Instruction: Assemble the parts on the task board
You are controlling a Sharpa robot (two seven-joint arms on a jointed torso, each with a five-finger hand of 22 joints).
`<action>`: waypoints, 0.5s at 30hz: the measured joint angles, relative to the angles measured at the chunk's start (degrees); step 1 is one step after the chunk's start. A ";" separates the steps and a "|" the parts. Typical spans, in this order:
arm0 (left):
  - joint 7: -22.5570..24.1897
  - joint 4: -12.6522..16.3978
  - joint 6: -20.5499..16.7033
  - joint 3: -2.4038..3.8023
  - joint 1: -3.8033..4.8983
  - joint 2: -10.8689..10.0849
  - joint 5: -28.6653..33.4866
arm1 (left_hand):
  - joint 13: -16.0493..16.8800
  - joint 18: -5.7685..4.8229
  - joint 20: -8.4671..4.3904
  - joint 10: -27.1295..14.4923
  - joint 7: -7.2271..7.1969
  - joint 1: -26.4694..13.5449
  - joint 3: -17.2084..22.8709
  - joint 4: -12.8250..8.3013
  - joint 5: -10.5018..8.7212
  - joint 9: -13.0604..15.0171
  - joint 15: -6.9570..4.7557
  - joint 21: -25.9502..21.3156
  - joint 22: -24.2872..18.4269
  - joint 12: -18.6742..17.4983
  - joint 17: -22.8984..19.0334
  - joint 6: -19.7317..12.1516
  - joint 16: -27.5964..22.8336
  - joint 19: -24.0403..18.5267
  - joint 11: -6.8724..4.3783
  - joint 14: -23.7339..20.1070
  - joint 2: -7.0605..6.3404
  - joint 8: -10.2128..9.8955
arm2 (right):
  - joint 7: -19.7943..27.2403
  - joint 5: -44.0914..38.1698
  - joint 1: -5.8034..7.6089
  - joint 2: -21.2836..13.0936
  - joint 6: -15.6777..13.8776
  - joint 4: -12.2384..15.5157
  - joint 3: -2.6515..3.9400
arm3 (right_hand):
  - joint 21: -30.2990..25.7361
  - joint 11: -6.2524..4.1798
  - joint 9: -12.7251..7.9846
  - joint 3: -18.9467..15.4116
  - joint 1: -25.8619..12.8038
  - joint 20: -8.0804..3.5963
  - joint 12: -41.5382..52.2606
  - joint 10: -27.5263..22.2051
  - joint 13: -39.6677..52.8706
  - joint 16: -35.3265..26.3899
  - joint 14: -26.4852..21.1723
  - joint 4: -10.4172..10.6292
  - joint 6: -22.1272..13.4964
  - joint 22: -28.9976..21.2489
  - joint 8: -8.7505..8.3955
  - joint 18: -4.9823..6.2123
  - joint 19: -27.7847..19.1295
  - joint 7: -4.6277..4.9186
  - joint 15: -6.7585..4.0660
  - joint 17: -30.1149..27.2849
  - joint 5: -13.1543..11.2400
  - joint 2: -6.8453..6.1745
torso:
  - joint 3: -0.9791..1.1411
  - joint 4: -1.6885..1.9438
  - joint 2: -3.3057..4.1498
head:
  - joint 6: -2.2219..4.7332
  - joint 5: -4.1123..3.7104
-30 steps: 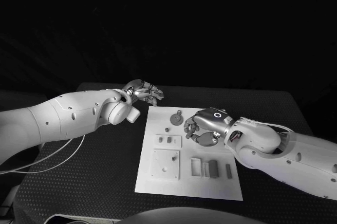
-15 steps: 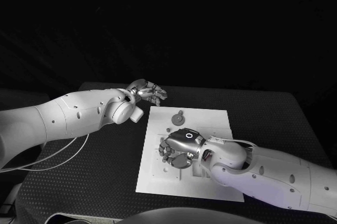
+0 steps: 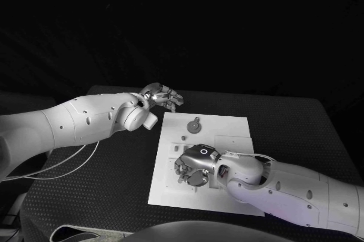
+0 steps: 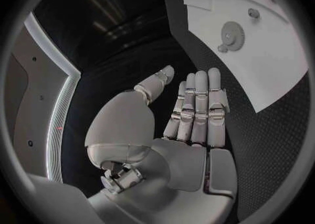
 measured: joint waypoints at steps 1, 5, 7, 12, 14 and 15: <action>0.00 0.01 0.01 0.00 0.00 0.00 0.00 | 0.00 -0.01 0.00 0.00 0.00 0.00 0.00 0.00 0.00 0.00 0.00 0.00 0.00 0.00 0.00 0.00 0.00 0.00 0.00 0.00 0.00 0.00 | 0.05 -0.01 -0.01 0.08 0.07 -0.06 0.00 | 0.00 0.00 0.00 0.00 0.00 0.00 0.00 0.00 0.02 0.00 0.00 0.00 0.00 0.00 -0.01 0.00 0.00 0.00 0.00 0.00 -0.01 0.00 | 0.01 0.00 -0.01 | -0.04 0.01; 0.00 0.01 0.03 0.00 0.00 0.03 0.01 | 0.00 -0.04 0.00 0.00 0.00 0.00 0.00 0.00 0.00 0.00 0.00 0.00 0.00 0.00 0.05 0.00 0.00 0.00 0.00 0.00 0.00 0.00 | 0.28 -0.02 -0.02 0.36 0.25 -0.30 -0.05 | 0.00 0.10 0.00 0.00 0.00 0.00 0.00 0.09 0.04 0.00 0.00 0.00 0.00 0.00 -0.15 0.00 0.00 0.00 0.00 0.00 -0.04 0.00 | 0.03 -0.01 -0.03 | -0.15 0.08; 0.00 0.01 0.05 0.00 0.00 0.04 0.01 | 0.04 -0.07 0.00 0.00 0.00 0.00 0.00 0.00 0.00 -0.01 0.00 0.00 0.00 0.00 0.05 0.00 0.00 0.00 0.00 0.00 0.00 0.00 | 0.39 -0.02 -0.03 0.42 0.27 -0.31 -0.12 | 0.00 0.11 0.00 0.00 0.00 0.00 0.00 0.09 0.01 0.00 0.00 0.00 -0.01 -0.01 -0.15 0.00 0.00 0.00 0.00 0.00 -0.04 0.00 | 0.04 -0.01 -0.03 | -0.20 0.09; 0.00 0.00 0.08 0.00 0.00 0.04 0.02 | 0.04 -0.31 0.00 0.00 0.00 0.00 0.00 0.00 0.00 -0.05 0.00 0.00 0.00 0.00 0.05 0.00 0.00 0.00 0.00 0.00 0.00 0.00 | 0.58 -0.01 -0.08 0.44 0.29 -0.29 -0.15 | 0.00 0.22 0.00 0.00 0.00 0.00 0.00 0.02 0.00 0.00 0.00 0.00 -0.07 -0.01 -0.16 0.01 0.00 0.06 0.00 0.01 -0.04 0.00 | 0.08 -0.01 -0.03 | -0.34 0.23; 0.00 0.00 0.10 0.00 0.00 0.03 0.02 | 0.04 -0.32 0.00 0.00 0.00 0.00 0.00 0.00 0.00 -0.05 0.00 0.00 -0.01 0.00 0.05 0.00 0.00 0.00 0.00 0.00 0.00 0.00 | 0.63 -0.01 -0.11 0.45 0.29 -0.28 -0.15 | 0.00 0.30 0.00 0.00 0.00 0.00 0.00 0.10 -0.01 0.00 0.00 0.00 -0.07 -0.01 -0.16 0.01 0.00 0.06 0.00 0.05 -0.04 0.00 | 0.09 -0.02 -0.03 | -0.36 0.26; 0.00 0.00 0.10 0.00 0.00 0.02 0.02 | 0.04 -0.32 0.01 0.00 0.00 0.00 0.00 0.00 0.00 -0.05 0.00 0.00 -0.01 0.00 0.05 0.00 0.00 0.00 0.00 0.00 0.00 0.00 | 0.65 -0.01 -0.12 0.45 0.29 -0.28 -0.16 | 0.00 0.30 0.00 0.00 0.00 0.00 0.00 0.10 0.00 0.00 0.00 0.00 -0.07 -0.01 -0.16 0.00 0.00 0.06 0.00 0.05 -0.04 0.00 | 0.10 -0.03 -0.03 | -0.36 0.27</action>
